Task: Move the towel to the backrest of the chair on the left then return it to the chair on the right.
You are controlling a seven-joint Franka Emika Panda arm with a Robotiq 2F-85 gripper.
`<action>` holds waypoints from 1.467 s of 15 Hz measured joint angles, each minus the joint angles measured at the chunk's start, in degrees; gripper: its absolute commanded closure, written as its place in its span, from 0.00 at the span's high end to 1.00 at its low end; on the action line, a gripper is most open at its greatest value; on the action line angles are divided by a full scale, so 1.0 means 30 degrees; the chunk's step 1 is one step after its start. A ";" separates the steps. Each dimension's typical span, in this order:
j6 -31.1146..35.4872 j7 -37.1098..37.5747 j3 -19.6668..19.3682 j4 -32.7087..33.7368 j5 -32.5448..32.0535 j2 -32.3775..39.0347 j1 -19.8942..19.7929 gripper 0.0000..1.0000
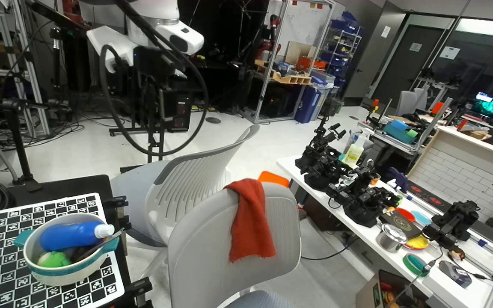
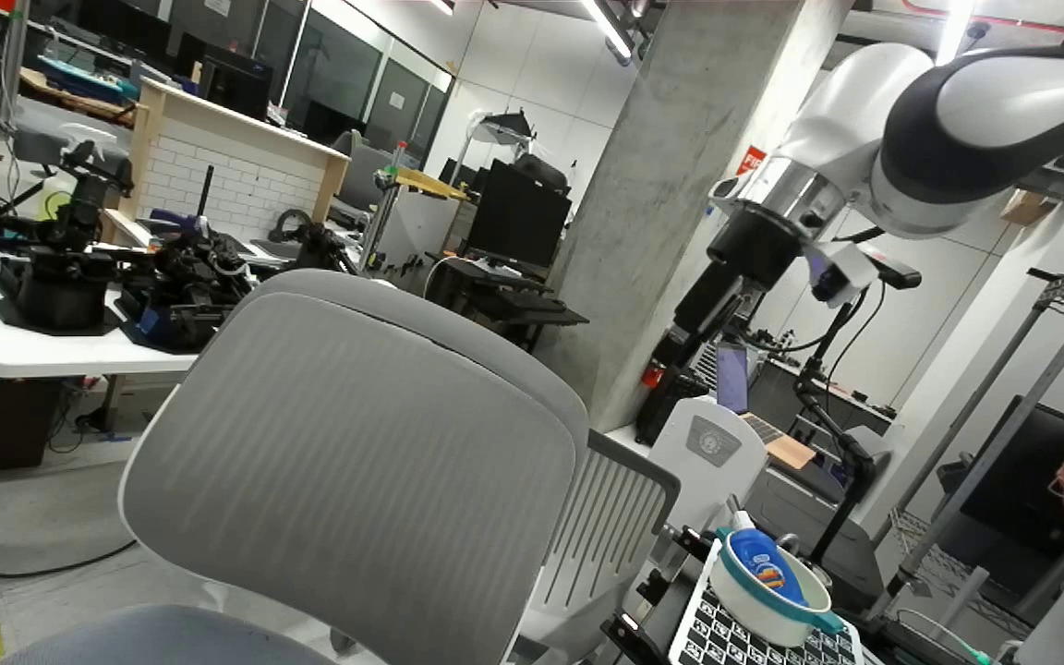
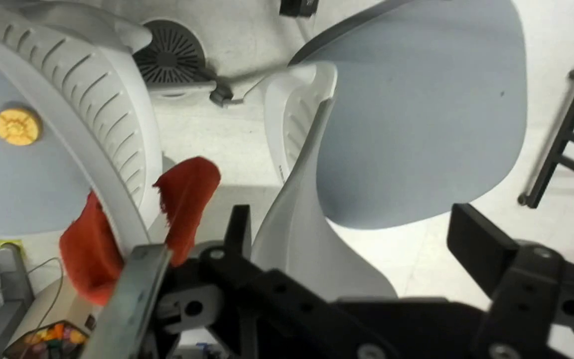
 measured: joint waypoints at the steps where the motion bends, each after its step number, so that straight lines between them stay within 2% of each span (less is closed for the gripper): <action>1: 0.0943 0.0221 0.0004 0.0373 -0.0463 0.0714 -0.0315 1.00; 5: 0.4267 0.1887 0.0005 0.1959 -0.2719 0.3803 -0.1421 1.00; 10: 0.6002 0.5216 -0.0474 0.4392 -0.5227 0.7638 -0.2394 1.00; 15: 0.6774 0.7327 -0.1429 0.6328 -0.5603 1.0905 -0.2158 1.00; 21: 0.8256 0.9292 -0.2795 0.7338 -0.5603 1.3244 -0.0753 1.00; 22: 0.8343 0.9501 -0.3038 0.7451 -0.5603 1.3509 -0.0470 0.81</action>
